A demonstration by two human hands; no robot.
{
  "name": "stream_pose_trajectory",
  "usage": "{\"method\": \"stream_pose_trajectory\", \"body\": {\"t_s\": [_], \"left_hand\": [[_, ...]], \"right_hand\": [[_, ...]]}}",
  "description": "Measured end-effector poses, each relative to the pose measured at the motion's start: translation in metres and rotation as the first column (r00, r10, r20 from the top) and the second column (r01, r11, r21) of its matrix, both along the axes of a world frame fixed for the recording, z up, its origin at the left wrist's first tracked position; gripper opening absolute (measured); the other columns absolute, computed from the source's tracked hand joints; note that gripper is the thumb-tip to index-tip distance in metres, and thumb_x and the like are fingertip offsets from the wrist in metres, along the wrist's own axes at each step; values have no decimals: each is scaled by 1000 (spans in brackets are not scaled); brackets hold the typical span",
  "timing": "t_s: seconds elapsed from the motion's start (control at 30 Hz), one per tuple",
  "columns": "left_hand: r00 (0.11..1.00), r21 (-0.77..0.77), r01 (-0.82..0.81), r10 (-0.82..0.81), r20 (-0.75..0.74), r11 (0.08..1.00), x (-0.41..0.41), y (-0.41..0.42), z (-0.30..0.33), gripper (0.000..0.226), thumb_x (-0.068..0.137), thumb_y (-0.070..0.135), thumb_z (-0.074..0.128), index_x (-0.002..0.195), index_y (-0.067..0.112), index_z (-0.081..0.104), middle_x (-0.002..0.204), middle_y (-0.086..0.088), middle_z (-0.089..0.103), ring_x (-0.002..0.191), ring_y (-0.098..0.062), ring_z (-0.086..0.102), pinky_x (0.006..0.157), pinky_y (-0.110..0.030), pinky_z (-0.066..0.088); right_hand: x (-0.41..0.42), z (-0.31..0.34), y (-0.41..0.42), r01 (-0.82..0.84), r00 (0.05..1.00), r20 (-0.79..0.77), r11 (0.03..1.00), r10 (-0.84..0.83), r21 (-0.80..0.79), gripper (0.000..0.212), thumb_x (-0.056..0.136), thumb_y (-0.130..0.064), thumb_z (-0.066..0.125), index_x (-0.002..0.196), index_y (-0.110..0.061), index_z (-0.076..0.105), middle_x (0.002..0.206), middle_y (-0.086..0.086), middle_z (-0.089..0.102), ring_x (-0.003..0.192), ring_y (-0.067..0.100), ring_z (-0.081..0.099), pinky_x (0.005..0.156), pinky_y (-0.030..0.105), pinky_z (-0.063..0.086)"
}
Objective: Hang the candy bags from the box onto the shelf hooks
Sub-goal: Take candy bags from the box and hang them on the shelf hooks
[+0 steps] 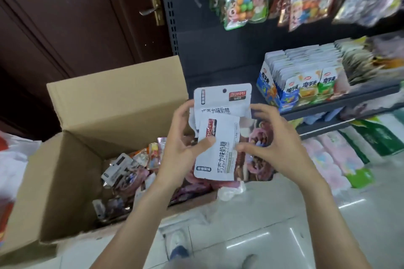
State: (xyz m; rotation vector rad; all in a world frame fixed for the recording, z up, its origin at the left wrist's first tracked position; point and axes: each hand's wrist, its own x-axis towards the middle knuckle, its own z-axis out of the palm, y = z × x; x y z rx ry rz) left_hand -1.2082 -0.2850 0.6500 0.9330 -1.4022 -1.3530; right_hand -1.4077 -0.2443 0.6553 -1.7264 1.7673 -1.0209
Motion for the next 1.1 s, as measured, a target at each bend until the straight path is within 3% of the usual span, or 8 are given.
{"method": "stream_pose_trajectory", "body": {"t_s": [0.1,0.2,0.37,0.53,0.73,0.8,0.93,1.1], "left_hand": [[998,64,8,-3,-70,998,-68,25,-1,59,77,9,68,112,53,52,126,0,62,109,-19,64,89,-47,52],[988,120,17,2,-155,993,-139,47,-2,48,83,16,72,109,51,54,122,3,65,107,-17,66,82,-39,55],[993,150,31,-13,-116,988,-237,64,13,25,92,28,56,110,44,50,114,9,69,96,-18,69,79,-43,57],[994,44,49,-45,-96,998,-315,56,21,30,94,13,57,112,37,50,114,3,70,101,-20,68,81,-41,57],[999,-194,35,-41,-27,980,-395,15,20,57,94,11,57,122,57,40,141,-4,50,118,-17,59,91,-37,53],[997,-247,77,-71,35,966,-424,3,18,54,95,11,56,119,58,44,137,10,52,113,-9,61,82,-30,57],[966,-377,171,-80,245,910,-480,-22,18,42,98,18,52,118,55,50,123,27,58,81,-20,65,72,-40,56],[953,-482,133,22,303,866,-531,-67,29,36,99,12,50,127,32,58,114,29,54,104,23,47,85,0,33]], "right_hand": [[-65,1,32,102,968,227,995,-102,14,61,63,-32,87,111,-41,51,100,-29,65,103,-12,57,81,7,41],[-123,-1,62,201,898,400,980,-181,-7,48,63,-18,87,102,-30,61,98,-12,71,100,2,64,86,24,48],[-208,7,103,277,851,466,961,-243,-3,35,73,-2,78,93,-28,67,89,-25,71,89,-8,64,78,12,48],[-281,5,111,415,778,536,909,-327,-47,29,78,2,73,95,-21,66,83,-20,71,80,-4,66,70,12,50],[-359,-9,82,703,528,721,707,-448,-75,36,85,-10,71,108,-34,59,100,2,73,86,16,69,75,36,56],[-385,-8,63,743,505,726,663,-468,-89,34,86,-17,70,113,-35,57,106,8,71,87,17,67,79,42,54],[-437,-2,11,710,593,676,680,-437,-183,32,89,-16,68,113,-35,57,108,-3,70,93,12,66,82,37,52],[-498,20,-42,467,884,209,774,-418,-427,26,94,-27,60,119,-36,61,118,-23,61,105,-8,56,90,19,45]]}}
